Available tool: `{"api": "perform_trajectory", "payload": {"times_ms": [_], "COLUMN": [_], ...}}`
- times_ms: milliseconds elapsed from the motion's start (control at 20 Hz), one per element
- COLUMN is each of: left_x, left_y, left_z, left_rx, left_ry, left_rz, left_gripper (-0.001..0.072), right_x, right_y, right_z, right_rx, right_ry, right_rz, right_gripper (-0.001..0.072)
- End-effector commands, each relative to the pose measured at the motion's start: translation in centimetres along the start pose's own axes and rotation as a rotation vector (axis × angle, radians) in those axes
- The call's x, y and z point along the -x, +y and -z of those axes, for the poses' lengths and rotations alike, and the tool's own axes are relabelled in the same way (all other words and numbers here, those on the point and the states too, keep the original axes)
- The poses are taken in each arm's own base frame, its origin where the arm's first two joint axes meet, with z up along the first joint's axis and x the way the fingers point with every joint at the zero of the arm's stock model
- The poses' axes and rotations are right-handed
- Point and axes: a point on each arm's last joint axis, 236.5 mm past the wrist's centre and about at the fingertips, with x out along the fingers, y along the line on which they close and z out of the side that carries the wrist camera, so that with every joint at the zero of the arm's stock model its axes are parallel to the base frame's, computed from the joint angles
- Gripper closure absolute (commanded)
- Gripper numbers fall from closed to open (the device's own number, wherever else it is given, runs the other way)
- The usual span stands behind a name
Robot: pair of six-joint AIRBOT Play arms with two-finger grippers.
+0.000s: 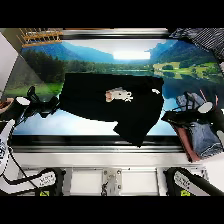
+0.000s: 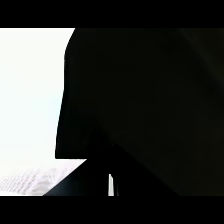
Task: Fold the clothes and pants, and hang the long-sleeved shirts on hangers.
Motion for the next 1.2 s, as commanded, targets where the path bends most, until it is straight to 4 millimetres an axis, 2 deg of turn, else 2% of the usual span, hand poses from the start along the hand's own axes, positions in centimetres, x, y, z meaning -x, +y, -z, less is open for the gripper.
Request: {"api": "perform_trajectory", "payload": {"times_ms": [0,100,150,200,250,350,400,450,500,600,700,750,800,900,1000,1050,1150], "left_x": [0.0,0.0,0.0,0.0,0.0,0.0,0.0,0.0,0.0,1.2,5.1,8.1,12.1,21.6,32.1,37.3,45.8], "left_y": [0.2,0.2,0.2,0.2,0.2,0.2,0.2,0.2,0.2,-0.7,-3.2,-5.0,-7.3,-12.1,-16.8,-18.7,-21.3], "left_z": [0.5,0.5,0.5,0.6,0.6,0.7,0.7,0.8,0.8,0.0,-3.0,-4.8,-6.7,-8.9,-8.6,-7.4,-3.4], "left_rx": [-0.009,-0.009,-0.009,-0.009,-0.009,-0.009,-0.009,-0.008,-0.008,-0.021,-0.065,-0.099,-0.145,-0.248,-0.360,-0.420,-0.515], "left_ry": [0.010,0.011,0.011,0.012,0.015,0.018,0.018,0.021,0.025,0.021,-0.064,-0.134,-0.227,-0.437,-0.667,-0.781,-0.973], "left_rz": [-0.002,-0.002,-0.001,-0.001,-0.002,-0.002,-0.002,-0.001,-0.001,0.015,0.060,0.088,0.122,0.190,0.258,0.290,0.340], "left_gripper": [0.0701,0.0701,0.0701,0.0701,0.0701,0.0701,0.0701,0.0701,0.0701,0.0702,0.0702,0.0701,0.0701,0.0701,0.0701,0.0701,0.0701], "right_x": [-3.6,-4.6,-5.0,-5.4,-5.6,-6.0,-6.1,-6.0,-5.8,-3.8,0.9,4.8,9.1,19.5,30.2,35.2,42.8], "right_y": [1.3,2.9,3.6,4.3,4.7,5.3,5.5,5.6,5.9,6.9,9.3,11.2,13.5,18.5,22.8,24.6,26.8], "right_z": [1.4,0.9,0.6,0.4,0.2,-0.5,-0.8,-0.9,-1.2,-3.0,-6.3,-8.3,-9.9,-11.9,-11.2,-9.8,-5.7], "right_rx": [-0.111,-0.122,-0.135,-0.130,-0.118,-0.107,-0.098,-0.082,-0.058,-0.002,0.126,0.208,0.281,0.428,0.558,0.616,0.706], "right_ry": [0.027,0.020,0.015,0.008,-0.006,-0.041,-0.053,-0.061,-0.071,-0.125,-0.240,-0.322,-0.410,-0.624,-0.853,-0.960,-1.130], "right_rz": [-0.147,-0.218,-0.244,-0.259,-0.266,-0.256,-0.250,-0.248,-0.250,-0.258,-0.265,-0.275,-0.294,-0.336,-0.363,-0.373,-0.386], "right_gripper": [0.0133,0.0136,0.0202,0.0342,0.0386,0.0387,0.0439,0.0616,0.0698,0.0699,0.0699,0.0699,0.0699,0.0699,0.0699,0.0699,0.0699]}}
